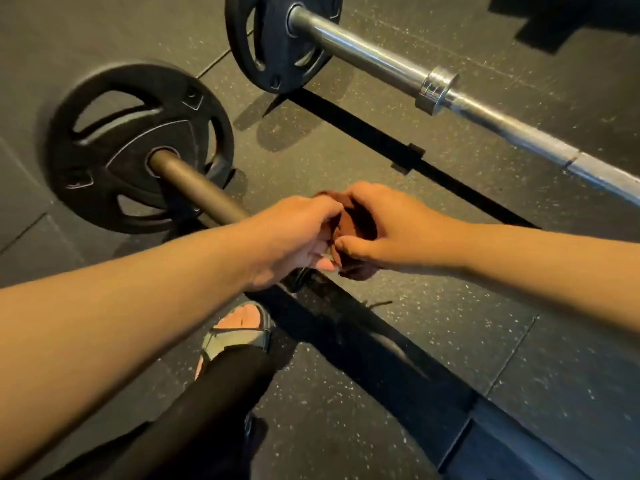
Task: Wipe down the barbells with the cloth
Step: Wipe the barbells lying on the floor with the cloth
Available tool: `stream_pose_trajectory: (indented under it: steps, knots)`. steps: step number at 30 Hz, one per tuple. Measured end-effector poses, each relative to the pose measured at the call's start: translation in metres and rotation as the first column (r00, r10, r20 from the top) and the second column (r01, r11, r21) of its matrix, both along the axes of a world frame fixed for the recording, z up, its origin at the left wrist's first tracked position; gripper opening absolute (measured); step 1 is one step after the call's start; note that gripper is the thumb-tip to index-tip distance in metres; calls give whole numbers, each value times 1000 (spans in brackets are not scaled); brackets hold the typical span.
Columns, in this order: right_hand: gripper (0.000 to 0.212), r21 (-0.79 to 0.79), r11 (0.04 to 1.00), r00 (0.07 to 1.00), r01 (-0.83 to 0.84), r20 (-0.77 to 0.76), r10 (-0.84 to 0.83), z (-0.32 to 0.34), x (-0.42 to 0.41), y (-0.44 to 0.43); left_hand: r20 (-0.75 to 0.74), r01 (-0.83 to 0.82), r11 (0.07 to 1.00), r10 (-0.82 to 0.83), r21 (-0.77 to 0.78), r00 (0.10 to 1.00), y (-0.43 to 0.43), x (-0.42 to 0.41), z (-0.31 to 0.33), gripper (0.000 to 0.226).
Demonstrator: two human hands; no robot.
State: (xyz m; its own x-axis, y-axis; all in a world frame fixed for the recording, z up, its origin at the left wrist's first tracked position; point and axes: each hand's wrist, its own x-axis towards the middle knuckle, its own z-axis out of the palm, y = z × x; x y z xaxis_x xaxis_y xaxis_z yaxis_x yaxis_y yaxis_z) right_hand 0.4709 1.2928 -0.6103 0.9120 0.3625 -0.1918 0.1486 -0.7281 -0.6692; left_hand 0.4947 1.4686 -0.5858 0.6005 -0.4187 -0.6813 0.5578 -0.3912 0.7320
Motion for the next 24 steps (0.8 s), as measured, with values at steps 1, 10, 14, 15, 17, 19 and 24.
stream_pose_trajectory:
  steps: [1,10,14,15,17,19,24]
  knots:
    - [40,-21,998,998,-59,11,59,2,-10,2,-24,52,998,-51,27,998,4,-10,-1,25]
    - [39,-338,881,860,-330,278,429,-42,-103,17,155,245,711,-447,659,881,41,-12,15,20]
    - [42,-305,908,908,-288,215,361,-57,-132,21,99,385,516,-685,765,722,53,-28,42,31]
    - [35,-183,967,954,-178,208,215,-55,-130,25,59,412,466,-715,783,697,53,-27,45,34]
    - [34,-90,996,986,25,169,-9,-56,-119,38,16,445,400,-758,801,652,48,-30,45,38]
    - [45,-226,968,992,113,83,-97,-64,-103,56,88,387,419,-764,821,639,44,-34,31,39]
    - [44,-351,928,988,127,-41,-151,-75,-76,87,354,241,508,-803,827,480,40,-34,-25,41]
